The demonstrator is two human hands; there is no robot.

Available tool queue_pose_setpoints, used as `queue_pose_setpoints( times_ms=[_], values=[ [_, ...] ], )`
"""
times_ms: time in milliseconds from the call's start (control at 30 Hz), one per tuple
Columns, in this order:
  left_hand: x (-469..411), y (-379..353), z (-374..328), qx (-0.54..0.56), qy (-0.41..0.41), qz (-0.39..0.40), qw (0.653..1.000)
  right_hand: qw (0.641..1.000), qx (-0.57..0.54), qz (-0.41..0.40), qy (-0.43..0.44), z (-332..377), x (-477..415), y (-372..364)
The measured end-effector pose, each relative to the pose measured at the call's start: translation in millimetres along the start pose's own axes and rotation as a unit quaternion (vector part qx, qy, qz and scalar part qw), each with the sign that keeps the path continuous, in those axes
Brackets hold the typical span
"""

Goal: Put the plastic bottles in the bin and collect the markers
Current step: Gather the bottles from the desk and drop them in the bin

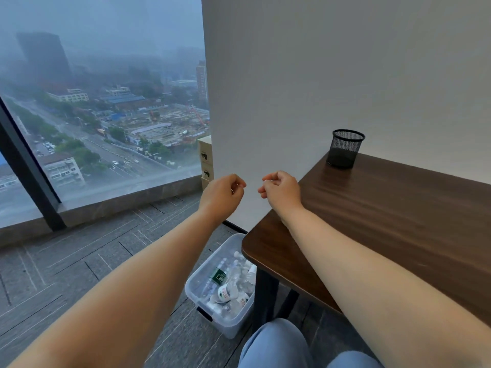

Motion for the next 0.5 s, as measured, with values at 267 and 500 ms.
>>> queue_pose_setpoints(
  times_ms=[267,500],
  values=[
    [3,-54,-114,0.06,-0.078,0.059,0.993,0.992,0.016,-0.127,-0.018,-13,22,137],
    [38,-119,-235,0.119,-0.191,0.111,0.968,0.964,0.03,-0.261,-0.046,-37,76,276]
  ],
)
Point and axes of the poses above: each hand's wrist, its own x-axis away from the middle knuckle, its own y-axis out of the back of the hand, z = x × y, the point moved 1 cm from there along -x, towards the middle knuckle, and after that the axes turned 1 degree about -z, right-handed, at the moved point
